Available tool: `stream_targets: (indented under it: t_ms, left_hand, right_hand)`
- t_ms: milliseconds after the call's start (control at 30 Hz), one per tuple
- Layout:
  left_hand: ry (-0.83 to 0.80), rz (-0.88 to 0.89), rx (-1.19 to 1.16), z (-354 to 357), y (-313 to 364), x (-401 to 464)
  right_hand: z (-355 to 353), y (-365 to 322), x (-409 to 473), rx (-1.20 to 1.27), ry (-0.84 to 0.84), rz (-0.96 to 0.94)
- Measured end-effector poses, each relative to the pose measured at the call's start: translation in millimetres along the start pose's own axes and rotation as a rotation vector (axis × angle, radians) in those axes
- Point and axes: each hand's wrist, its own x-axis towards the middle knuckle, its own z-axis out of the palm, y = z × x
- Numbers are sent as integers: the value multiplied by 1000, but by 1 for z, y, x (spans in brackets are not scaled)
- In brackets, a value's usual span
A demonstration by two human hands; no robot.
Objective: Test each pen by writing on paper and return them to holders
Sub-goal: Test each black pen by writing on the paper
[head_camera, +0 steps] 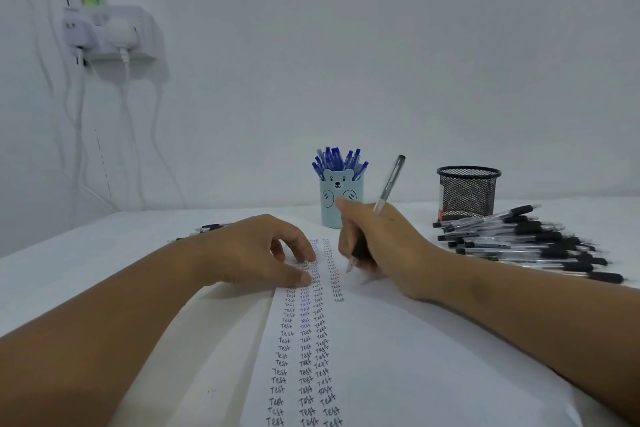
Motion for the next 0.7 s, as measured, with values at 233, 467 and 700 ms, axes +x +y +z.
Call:
stream_targets:
  t_ms: [233, 467, 700]
  left_hand:
    - [-12, 8, -4, 0, 1, 1]
    - [2, -1, -14, 1, -2, 1]
    - [9, -6, -2, 1, 0, 0]
  right_hand:
    - [-8, 2, 3, -23, 36, -147]
    - [-21, 6, 11, -535, 171, -483]
    - [-25, 7, 8, -876, 22, -448]
